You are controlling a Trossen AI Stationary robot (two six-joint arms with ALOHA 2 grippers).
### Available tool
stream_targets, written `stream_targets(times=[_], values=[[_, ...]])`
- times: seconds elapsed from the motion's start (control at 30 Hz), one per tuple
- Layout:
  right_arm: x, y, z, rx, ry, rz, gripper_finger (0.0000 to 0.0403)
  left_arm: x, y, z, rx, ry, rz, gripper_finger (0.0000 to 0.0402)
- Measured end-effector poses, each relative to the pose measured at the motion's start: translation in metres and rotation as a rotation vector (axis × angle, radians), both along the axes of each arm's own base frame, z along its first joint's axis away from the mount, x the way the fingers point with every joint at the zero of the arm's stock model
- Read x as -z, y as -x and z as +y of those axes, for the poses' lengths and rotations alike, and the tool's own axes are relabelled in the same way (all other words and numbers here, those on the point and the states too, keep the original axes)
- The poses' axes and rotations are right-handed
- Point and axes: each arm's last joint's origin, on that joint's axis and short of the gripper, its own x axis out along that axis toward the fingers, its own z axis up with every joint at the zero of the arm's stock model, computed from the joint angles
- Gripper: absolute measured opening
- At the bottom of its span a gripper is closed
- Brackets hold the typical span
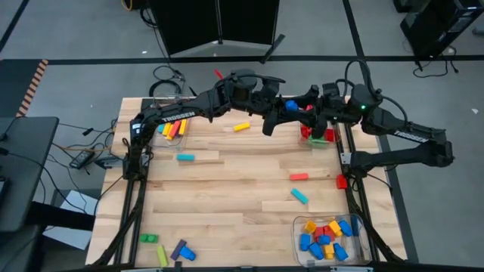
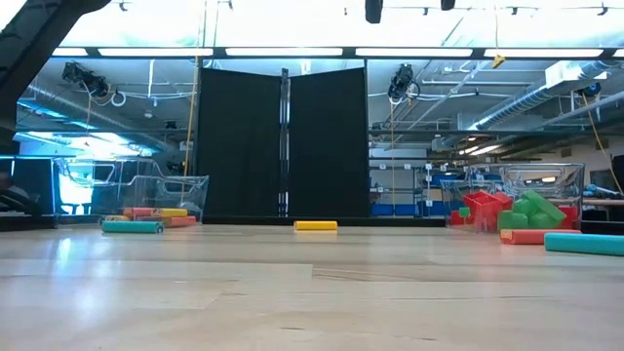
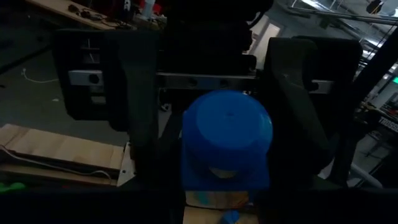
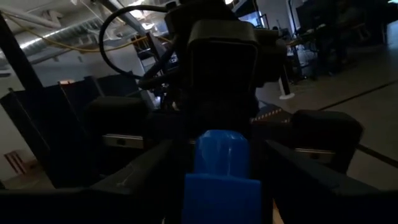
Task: Sort blocks by size
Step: Put the blue 1 stud game piece into the bottom transparent bin
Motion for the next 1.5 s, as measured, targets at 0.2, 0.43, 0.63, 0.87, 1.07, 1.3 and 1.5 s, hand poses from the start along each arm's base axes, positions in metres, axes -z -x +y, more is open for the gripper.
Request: stream_targets(times=[0.2,0.43,0.63,0.87,1.07,1.3,1.5], values=[[0.0,0.0,0.0,0.005,0.013,0.0,0.0172,0.0,0.0,0.0,-0.005,0.001,0.003,0.0138],[0.0,0.0,0.0,0.007,0.021,0.002,0.014,0.001,0.0,0.0,-0.006,0.0,0.005,0.014],[0.0,0.0,0.0,0.006,0.031,0.003,0.014,0.001,0.0,0.0,0.001,0.009,0.008,0.0167],[0.0,0.0,0.0,-0.005,0.024,0.002,0.014,0.001,0.0,0.0,0.001,0.013,0.016,0.0224],[-0.002,0.005,0.001,-0.002,0.012,-0.005,0.014,0.001,0.001,0.004,0.0,0.005,0.011,0.0243],[0.003,0.023,0.002,0.048,-0.033,0.073,0.014,0.007,0.006,0.018,0.039,0.06,0.086,0.0243],[0.005,0.046,0.01,0.049,-0.106,0.126,0.014,0.022,0.008,0.016,-0.006,0.045,0.23,0.0243]])
